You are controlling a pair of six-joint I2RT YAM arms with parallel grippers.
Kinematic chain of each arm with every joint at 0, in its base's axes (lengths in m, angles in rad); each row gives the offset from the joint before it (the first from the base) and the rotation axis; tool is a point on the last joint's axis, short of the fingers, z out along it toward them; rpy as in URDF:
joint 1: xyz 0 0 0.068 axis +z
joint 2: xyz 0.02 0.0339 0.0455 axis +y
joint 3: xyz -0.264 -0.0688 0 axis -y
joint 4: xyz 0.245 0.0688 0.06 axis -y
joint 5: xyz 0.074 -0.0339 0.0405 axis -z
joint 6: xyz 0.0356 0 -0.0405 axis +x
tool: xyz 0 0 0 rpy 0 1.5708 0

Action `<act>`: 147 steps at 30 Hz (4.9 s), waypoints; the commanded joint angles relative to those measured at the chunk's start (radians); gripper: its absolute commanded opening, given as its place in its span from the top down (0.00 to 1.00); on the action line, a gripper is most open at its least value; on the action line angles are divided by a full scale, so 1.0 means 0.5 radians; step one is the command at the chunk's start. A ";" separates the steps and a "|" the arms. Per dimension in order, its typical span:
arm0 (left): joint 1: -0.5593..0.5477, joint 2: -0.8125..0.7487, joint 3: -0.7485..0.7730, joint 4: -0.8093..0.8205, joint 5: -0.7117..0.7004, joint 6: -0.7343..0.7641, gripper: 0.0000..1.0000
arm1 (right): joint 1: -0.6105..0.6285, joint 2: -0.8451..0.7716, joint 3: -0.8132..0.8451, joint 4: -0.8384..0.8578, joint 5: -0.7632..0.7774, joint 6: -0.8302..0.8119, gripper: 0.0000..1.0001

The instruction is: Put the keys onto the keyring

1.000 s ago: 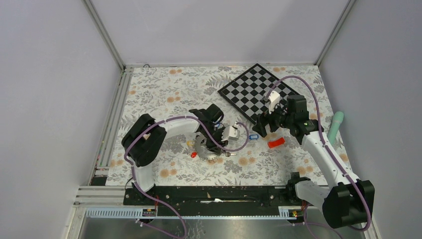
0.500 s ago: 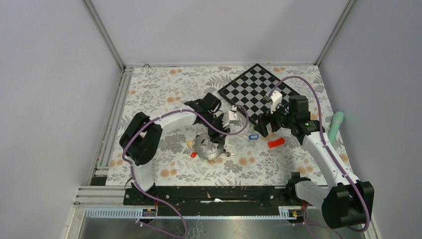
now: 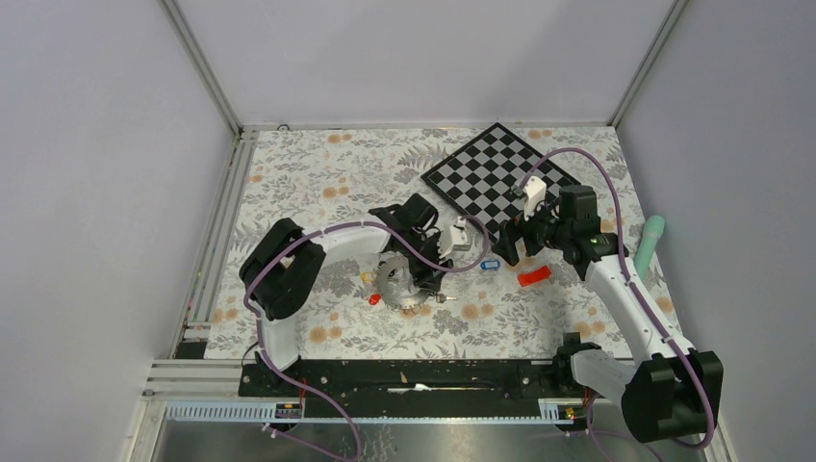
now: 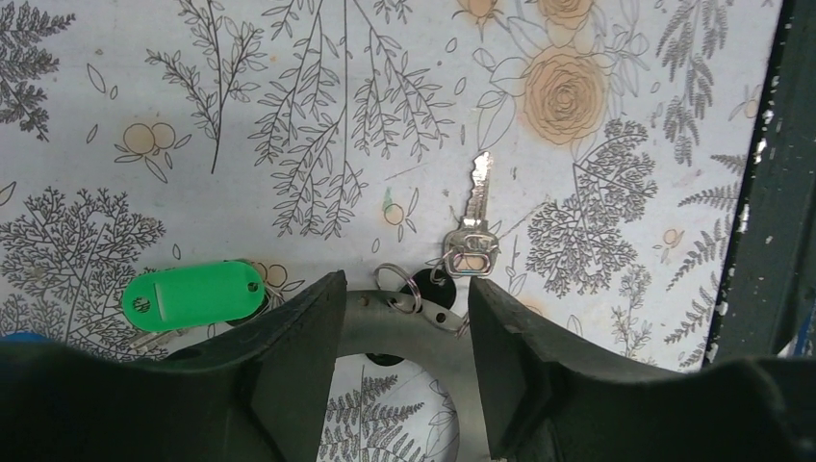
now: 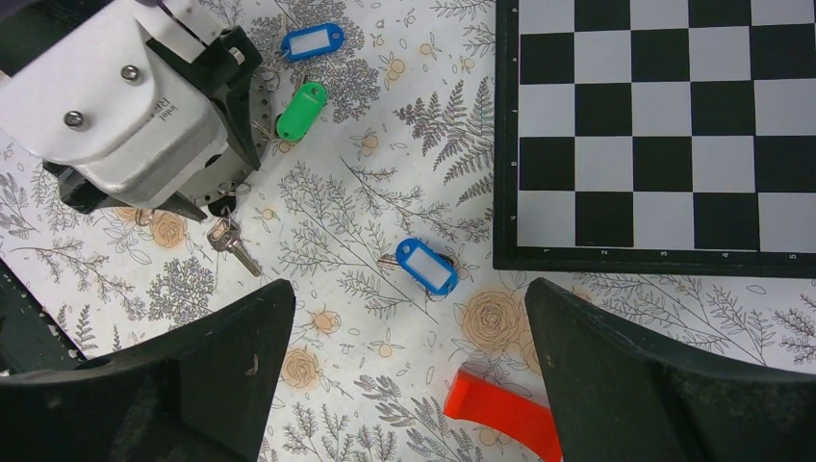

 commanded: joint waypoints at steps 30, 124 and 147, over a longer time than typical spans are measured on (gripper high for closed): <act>-0.054 0.023 0.024 0.082 -0.283 -0.020 0.69 | -0.013 -0.037 -0.013 0.022 -0.064 0.049 0.01; 0.299 -0.774 -0.275 0.537 0.817 -0.150 1.00 | 0.625 0.514 0.141 0.666 -0.899 -0.078 0.52; 0.339 -0.758 -0.284 0.567 0.805 -0.164 1.00 | 0.642 0.463 0.284 0.350 -0.842 -0.224 1.00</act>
